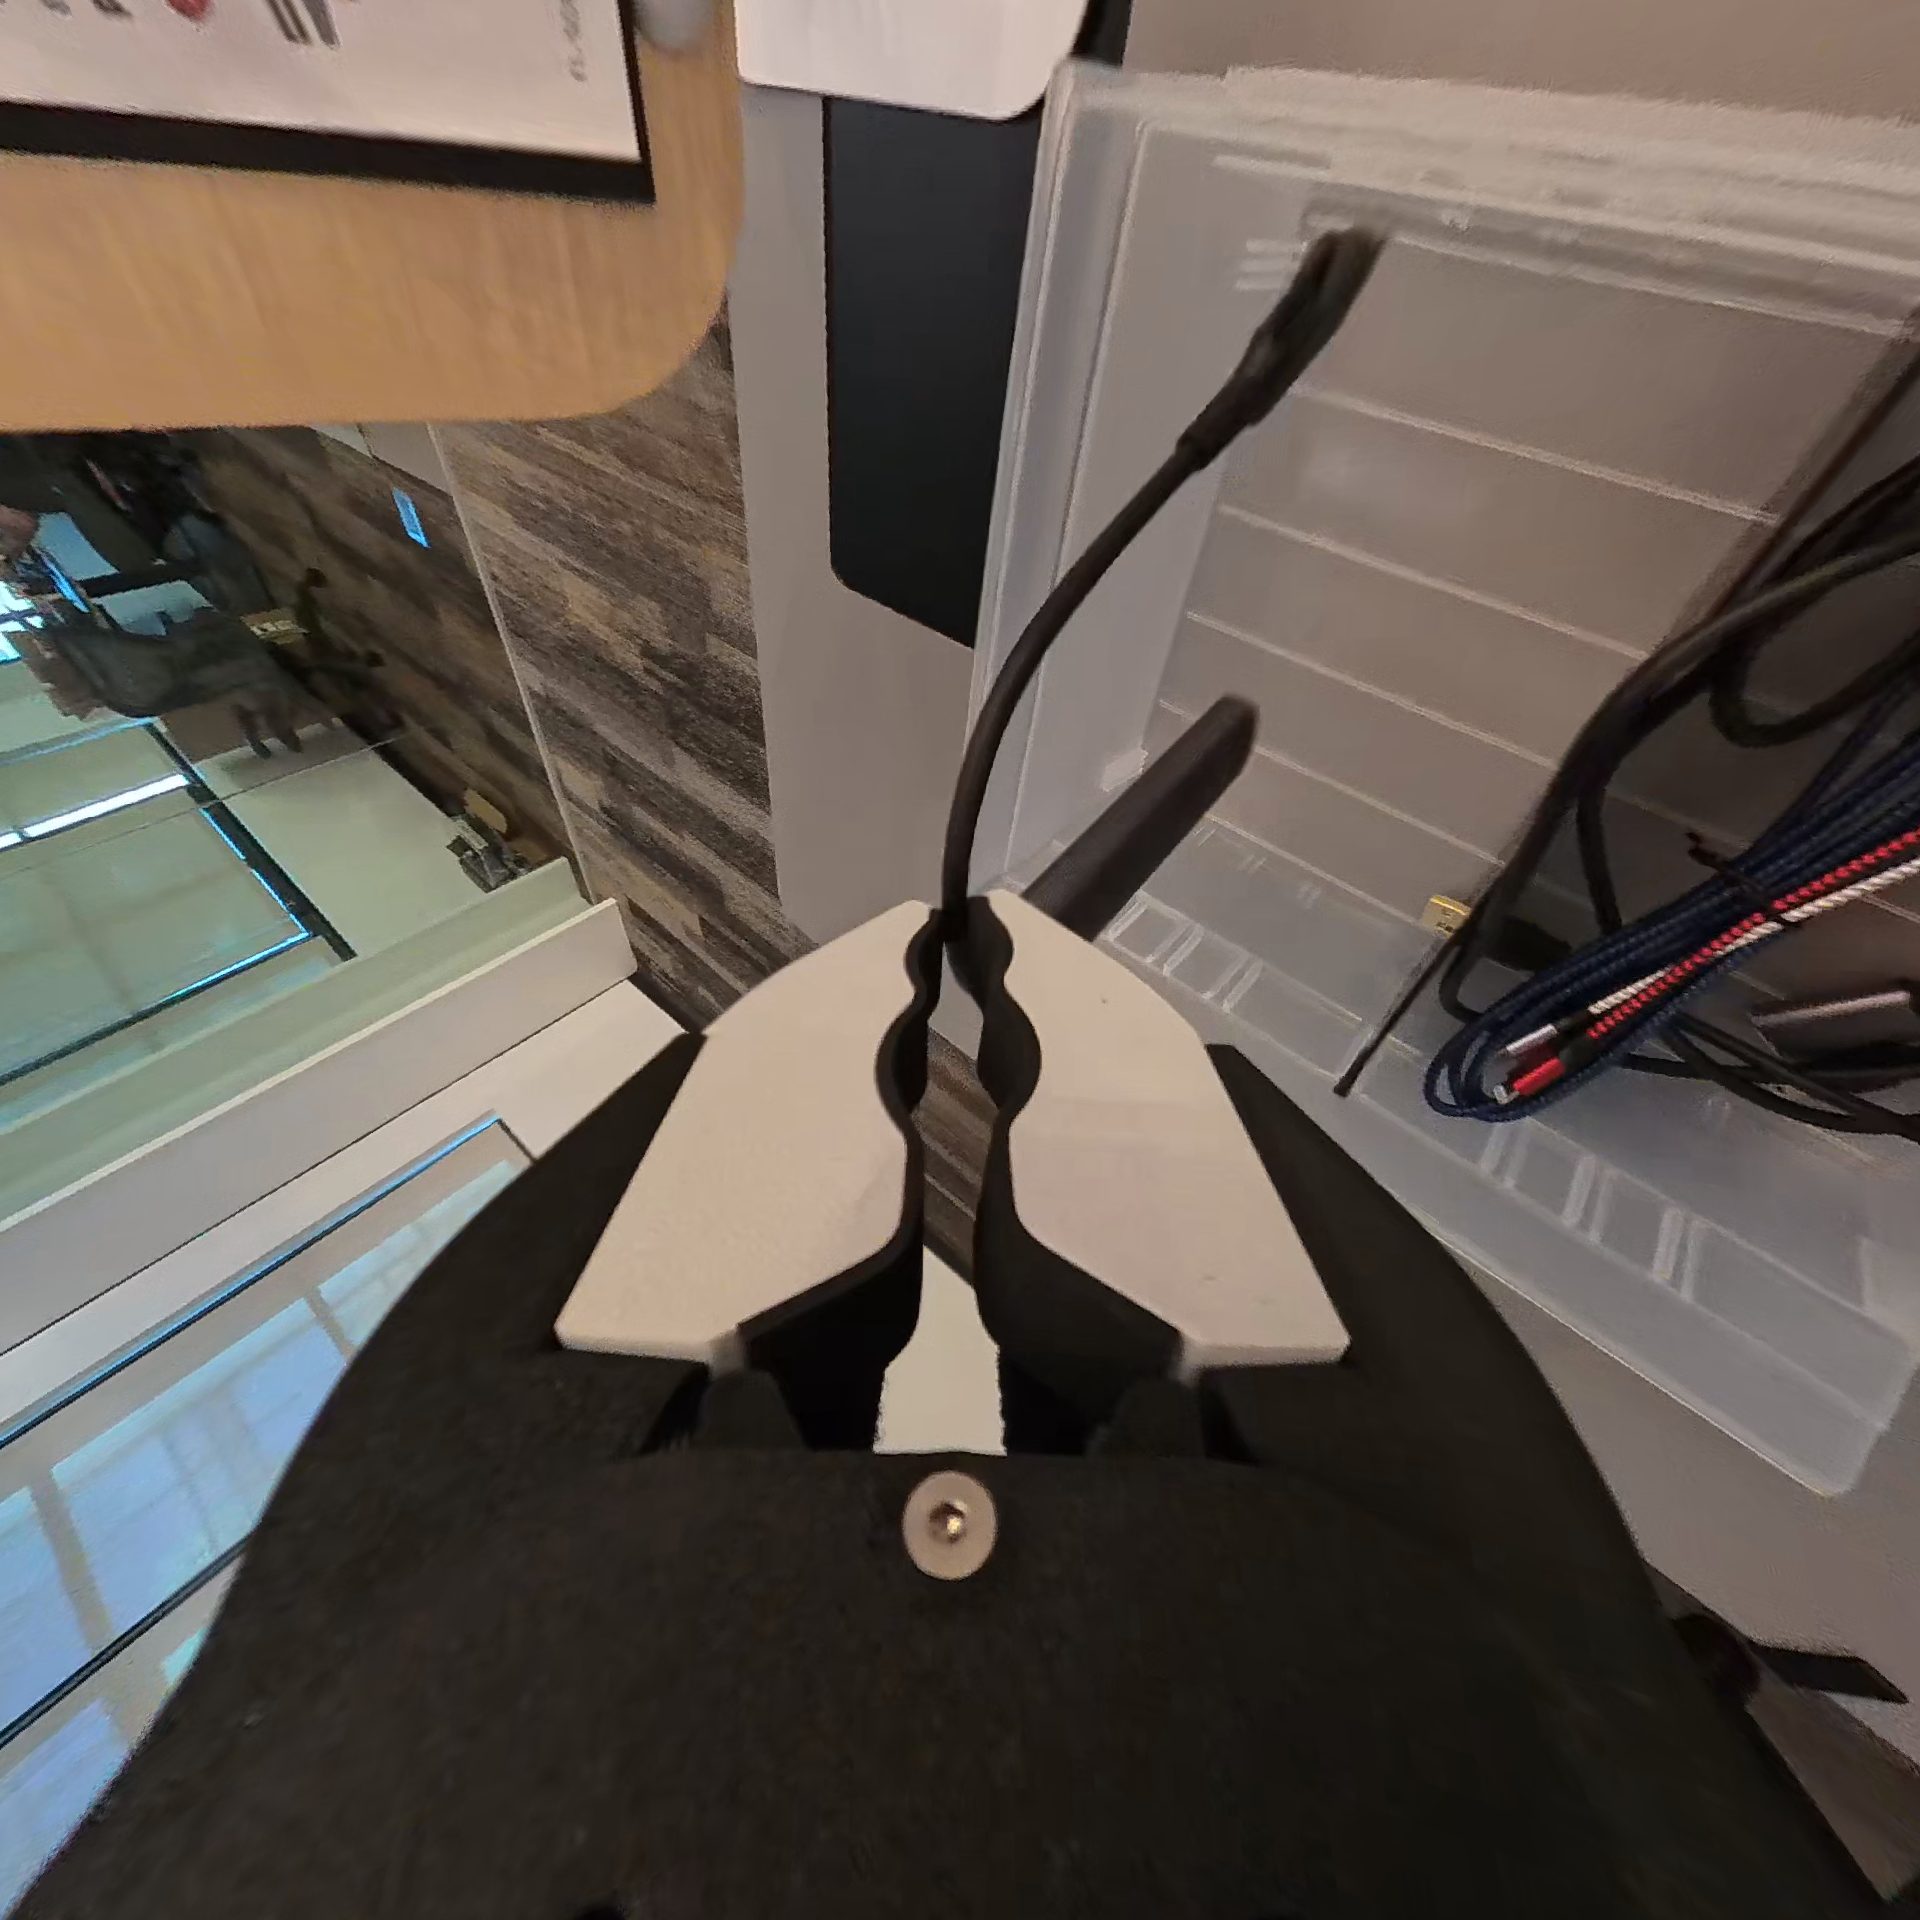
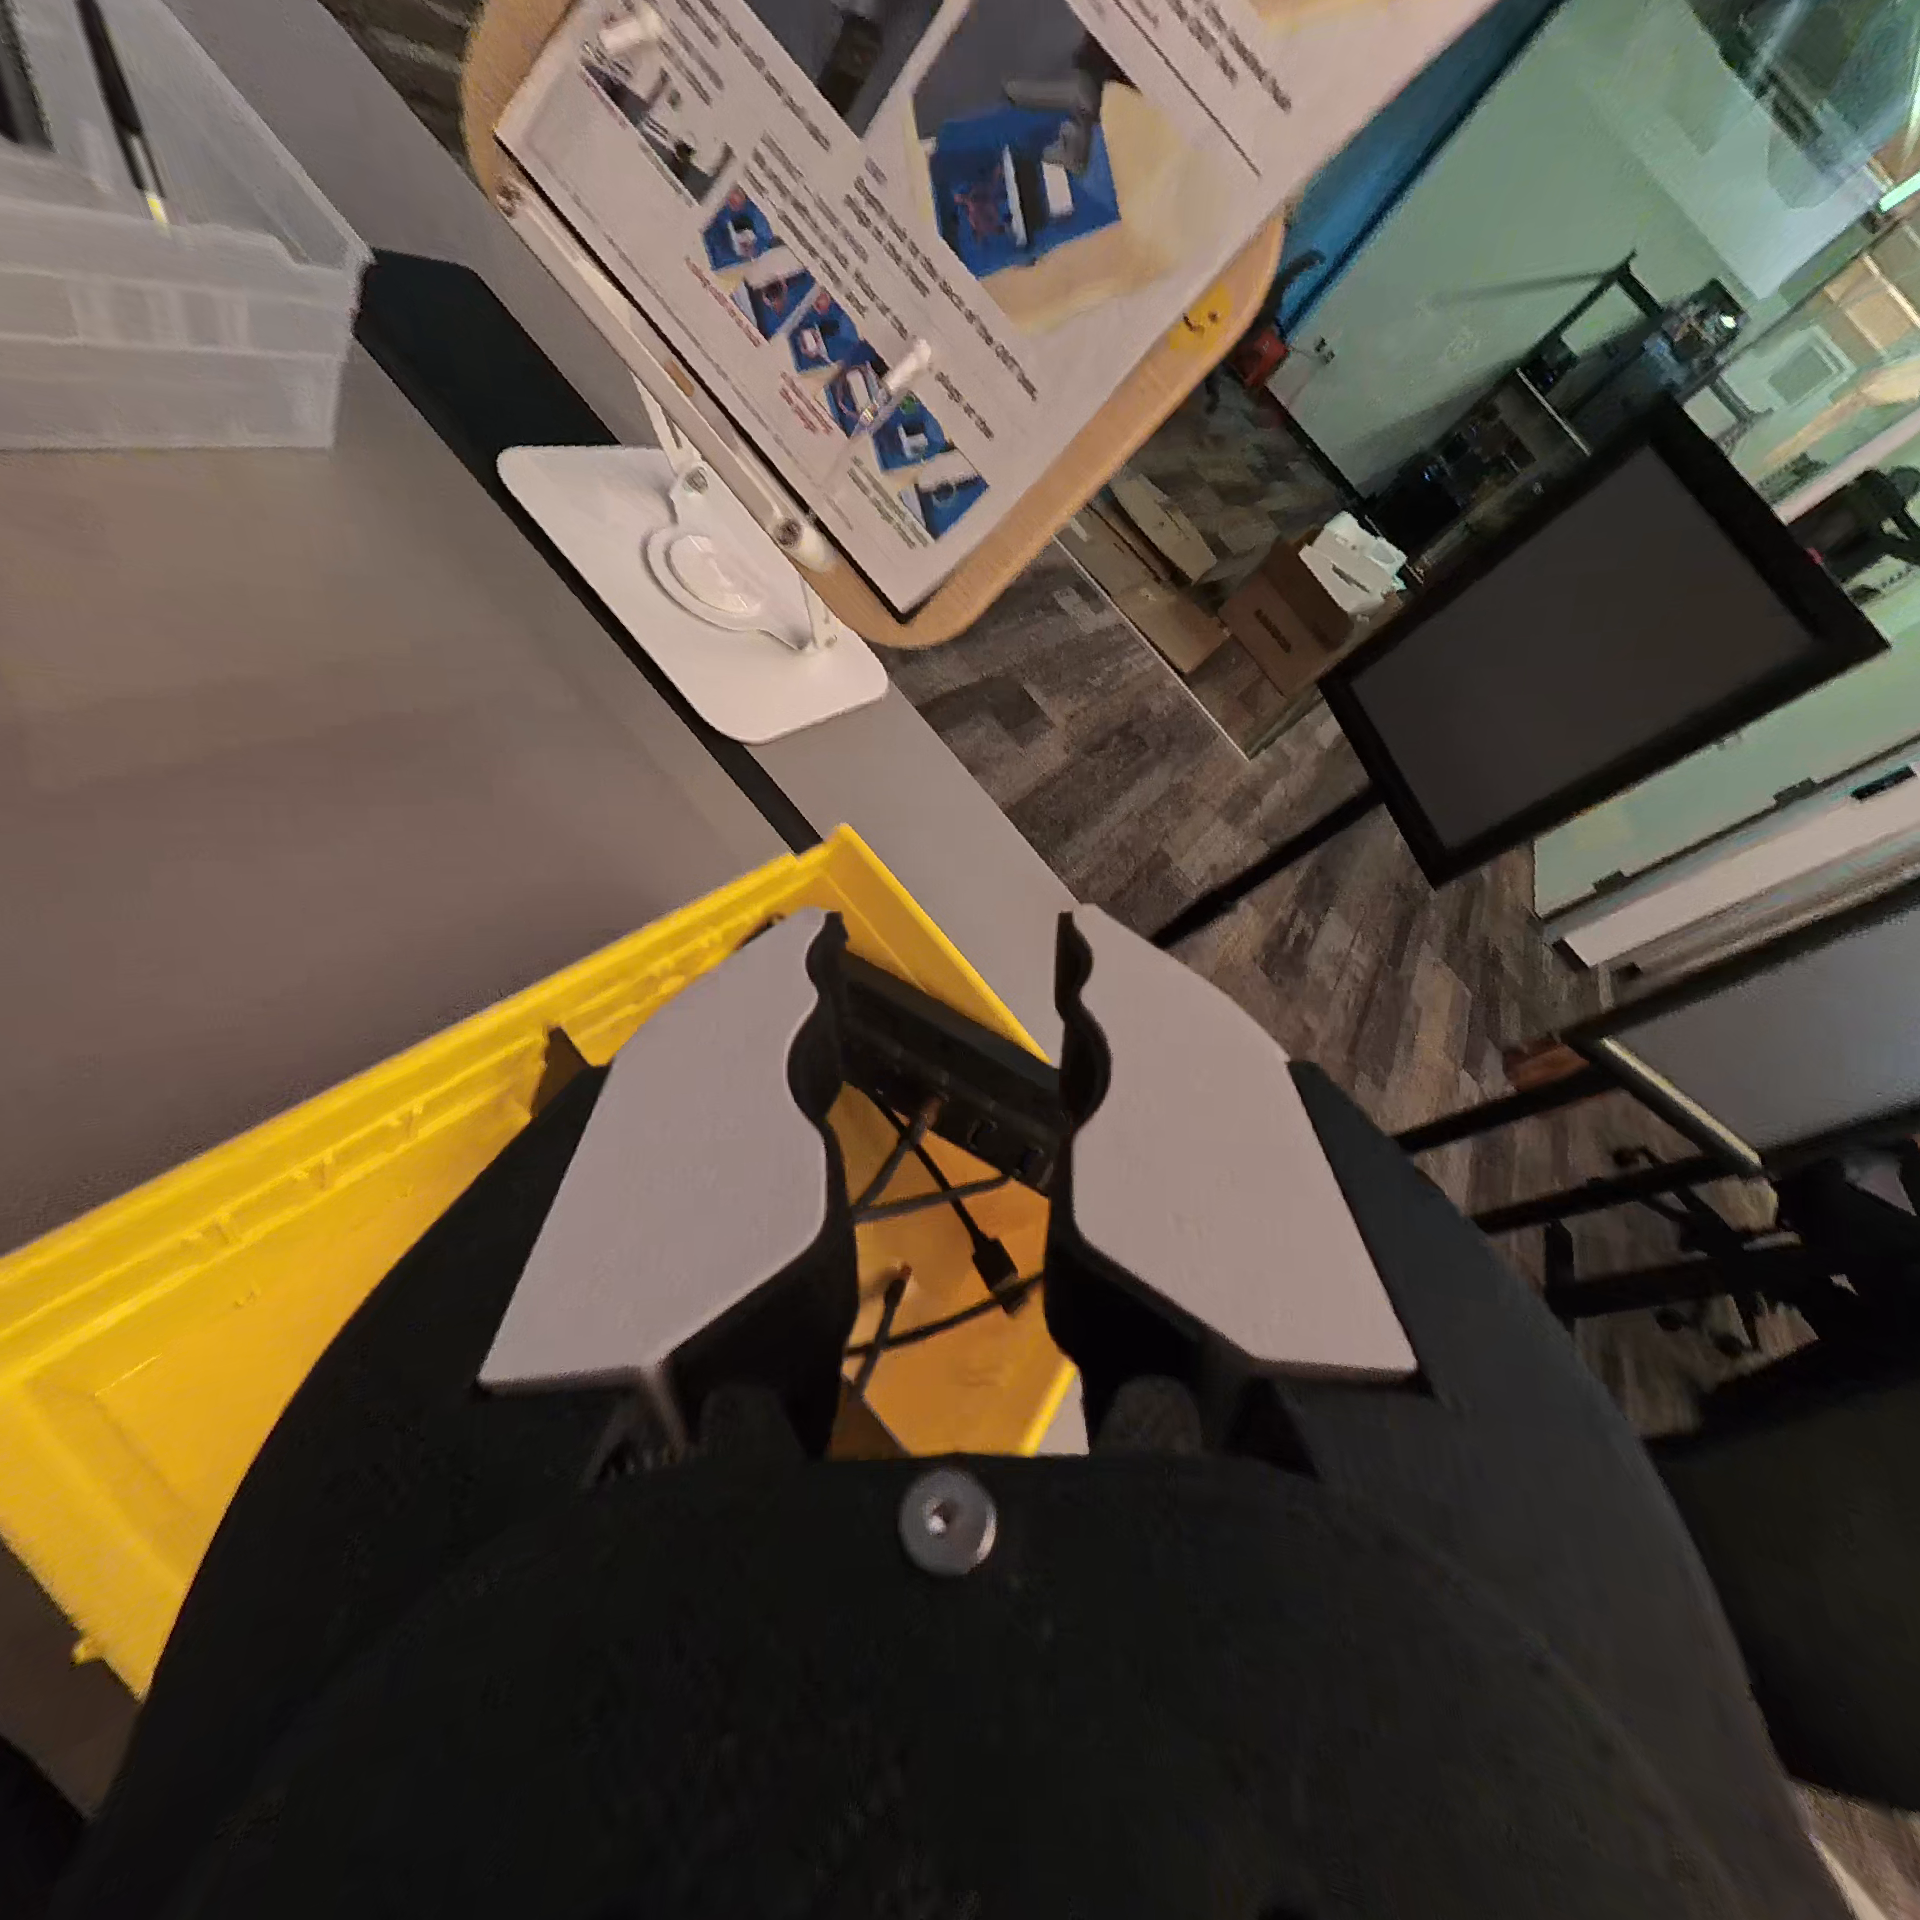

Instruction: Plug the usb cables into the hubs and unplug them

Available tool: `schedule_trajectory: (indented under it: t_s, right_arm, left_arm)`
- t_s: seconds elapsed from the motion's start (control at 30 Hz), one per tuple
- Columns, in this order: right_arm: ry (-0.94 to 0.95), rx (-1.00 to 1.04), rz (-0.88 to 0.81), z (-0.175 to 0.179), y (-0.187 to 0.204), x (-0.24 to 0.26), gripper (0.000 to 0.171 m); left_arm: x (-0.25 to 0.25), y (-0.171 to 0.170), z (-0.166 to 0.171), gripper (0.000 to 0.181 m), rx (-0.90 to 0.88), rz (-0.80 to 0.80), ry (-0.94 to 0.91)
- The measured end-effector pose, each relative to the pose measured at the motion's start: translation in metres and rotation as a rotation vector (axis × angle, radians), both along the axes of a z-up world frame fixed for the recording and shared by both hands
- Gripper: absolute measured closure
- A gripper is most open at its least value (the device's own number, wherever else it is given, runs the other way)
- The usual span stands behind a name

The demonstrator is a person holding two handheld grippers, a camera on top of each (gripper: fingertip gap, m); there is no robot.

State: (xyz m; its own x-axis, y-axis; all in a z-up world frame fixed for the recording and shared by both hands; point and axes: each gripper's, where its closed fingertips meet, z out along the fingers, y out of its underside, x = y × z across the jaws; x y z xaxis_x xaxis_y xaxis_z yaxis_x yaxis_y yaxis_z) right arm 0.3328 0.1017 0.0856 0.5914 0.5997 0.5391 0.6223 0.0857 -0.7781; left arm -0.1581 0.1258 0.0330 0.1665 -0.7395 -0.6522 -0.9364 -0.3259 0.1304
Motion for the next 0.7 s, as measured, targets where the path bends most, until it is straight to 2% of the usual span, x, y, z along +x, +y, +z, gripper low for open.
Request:
schedule_trajectory:
  t_s: [0.23,0.37,0.47,0.53,0.67,0.7]
  right_arm:
    - [0.180,-0.012,0.310,0.018,-0.020,-0.082,0.132]
    - [0.426,-0.098,0.555,0.039,-0.048,-0.152,0.127]
    - [0.600,-0.198,0.672,0.048,-0.069,-0.203,0.121]
    - [0.600,-0.238,0.697,0.039,-0.077,-0.229,0.119]
    - [0.422,-0.408,0.654,-0.005,-0.083,-0.259,0.120]
    - [0.391,-0.434,0.651,-0.012,-0.085,-0.261,0.138]
  left_arm:
    - [0.050,-0.027,0.028,0.177,0.038,-0.103,-0.050]
    - [0.080,-0.041,0.047,0.177,0.080,-0.166,-0.041]
    - [0.108,-0.053,0.059,0.177,0.100,-0.230,-0.032]
    - [0.131,-0.063,0.064,0.177,0.110,-0.285,-0.014]
    - [0.181,-0.086,0.063,0.177,0.075,-0.405,-0.009]
    - [0.192,-0.090,0.061,0.177,0.063,-0.426,-0.019]
